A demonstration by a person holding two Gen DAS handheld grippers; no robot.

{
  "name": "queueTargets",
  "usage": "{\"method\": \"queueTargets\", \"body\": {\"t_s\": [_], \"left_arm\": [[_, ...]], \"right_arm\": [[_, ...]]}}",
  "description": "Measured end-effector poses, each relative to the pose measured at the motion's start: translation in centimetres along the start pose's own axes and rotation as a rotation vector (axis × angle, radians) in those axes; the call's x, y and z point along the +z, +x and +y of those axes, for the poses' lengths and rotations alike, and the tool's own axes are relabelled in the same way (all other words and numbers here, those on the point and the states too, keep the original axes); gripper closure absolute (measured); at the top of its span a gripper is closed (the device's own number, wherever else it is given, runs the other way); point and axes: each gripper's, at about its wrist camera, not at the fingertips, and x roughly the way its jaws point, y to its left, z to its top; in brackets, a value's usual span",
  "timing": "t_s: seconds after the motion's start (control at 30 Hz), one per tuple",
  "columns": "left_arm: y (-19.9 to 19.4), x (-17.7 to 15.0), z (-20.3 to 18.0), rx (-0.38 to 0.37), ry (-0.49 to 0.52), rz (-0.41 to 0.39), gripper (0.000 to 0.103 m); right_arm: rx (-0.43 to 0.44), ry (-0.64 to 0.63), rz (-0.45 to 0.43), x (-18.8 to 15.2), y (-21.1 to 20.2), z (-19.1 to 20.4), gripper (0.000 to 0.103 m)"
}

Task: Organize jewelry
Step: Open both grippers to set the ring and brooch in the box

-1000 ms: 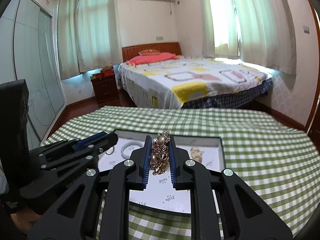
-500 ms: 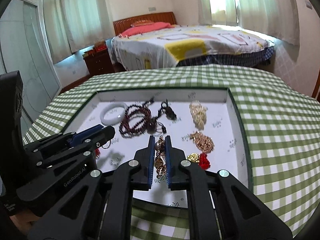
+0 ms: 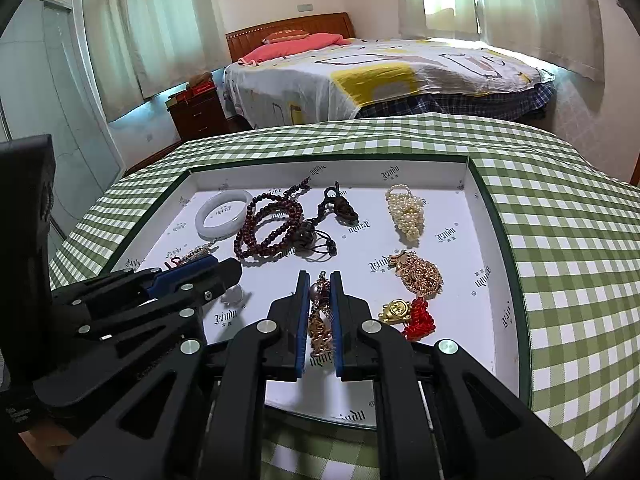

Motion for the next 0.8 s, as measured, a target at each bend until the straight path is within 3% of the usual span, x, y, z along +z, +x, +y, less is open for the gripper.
{"method": "queueTargets", "body": {"t_s": [0.13,0.27,0.8], "left_arm": [[-0.04,-0.01,0.14,-0.002,-0.008,0.002,0.081],[-0.09,0.00,0.19,0.003,-0.011,0.001,0.061],[-0.33,-0.33,0.65,0.014,-0.037,0.001,0.053]], "right_arm": [[-0.002,0.002,0.003,-0.10,0.19,0.03,0.091],[-0.001,-0.001,0.008,-0.18,0.29,-0.02,0.090],[-0.013,0.011,0.001,-0.32,0.05,-0.32,0.075]]}}
